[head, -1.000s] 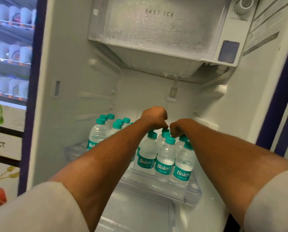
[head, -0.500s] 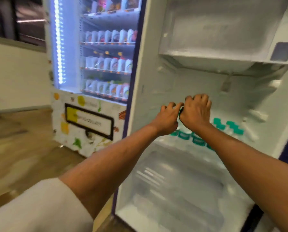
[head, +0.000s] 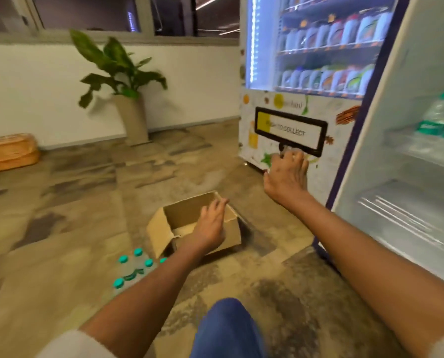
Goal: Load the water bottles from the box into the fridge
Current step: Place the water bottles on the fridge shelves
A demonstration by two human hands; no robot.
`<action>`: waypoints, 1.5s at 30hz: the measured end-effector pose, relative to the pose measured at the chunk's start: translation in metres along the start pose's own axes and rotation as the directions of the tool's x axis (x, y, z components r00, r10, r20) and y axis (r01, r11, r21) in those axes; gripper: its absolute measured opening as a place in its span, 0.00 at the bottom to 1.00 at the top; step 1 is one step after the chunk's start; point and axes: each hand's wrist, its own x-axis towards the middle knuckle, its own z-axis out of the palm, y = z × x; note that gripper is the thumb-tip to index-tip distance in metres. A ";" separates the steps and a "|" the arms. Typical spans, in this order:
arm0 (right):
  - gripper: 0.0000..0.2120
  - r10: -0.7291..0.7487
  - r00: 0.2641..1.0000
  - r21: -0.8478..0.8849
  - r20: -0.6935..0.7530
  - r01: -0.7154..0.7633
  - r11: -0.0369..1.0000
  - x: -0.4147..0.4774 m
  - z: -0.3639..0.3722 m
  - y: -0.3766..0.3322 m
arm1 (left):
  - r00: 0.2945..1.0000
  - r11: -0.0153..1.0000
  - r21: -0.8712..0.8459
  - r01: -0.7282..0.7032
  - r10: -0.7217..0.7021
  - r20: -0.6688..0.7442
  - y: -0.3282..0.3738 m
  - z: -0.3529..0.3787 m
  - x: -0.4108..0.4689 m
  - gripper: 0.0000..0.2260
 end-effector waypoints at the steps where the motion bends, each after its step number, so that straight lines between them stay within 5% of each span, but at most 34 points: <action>1: 0.18 -0.014 1.000 0.019 0.018 0.013 1.000 -0.005 0.006 -0.017 | 0.998 0.998 0.005 0.066 -0.066 -0.005 -0.022 0.005 -0.016 0.35; 5: 0.18 -0.114 0.989 0.091 0.095 0.106 0.990 -0.020 0.044 -0.072 | 0.955 0.955 0.075 0.287 -0.291 0.057 -0.094 0.027 -0.055 0.34; 11: 0.21 -0.208 0.927 0.193 0.313 0.153 0.969 -0.047 0.119 -0.132 | 0.901 0.883 0.247 0.398 -0.427 0.073 -0.172 0.044 -0.071 0.33; 19: 0.26 -0.390 0.688 0.369 0.612 0.188 0.910 -0.088 0.213 -0.184 | 0.826 0.810 0.345 0.474 -0.545 0.145 -0.237 0.070 -0.062 0.35; 29: 0.30 -0.547 0.469 0.521 0.694 0.199 0.830 -0.117 0.300 -0.238 | 0.790 0.815 0.349 0.463 -0.558 0.254 -0.279 0.096 -0.040 0.26; 37: 0.20 -0.585 0.415 0.575 0.697 0.165 0.801 -0.136 0.317 -0.245 | 0.780 0.815 0.355 0.458 -0.560 0.280 -0.288 0.103 -0.038 0.15; 45: 0.19 -0.359 0.534 0.468 0.765 -0.078 0.880 -0.131 0.296 -0.191 | 0.844 0.842 0.449 0.300 -0.454 0.286 -0.245 0.103 -0.032 0.07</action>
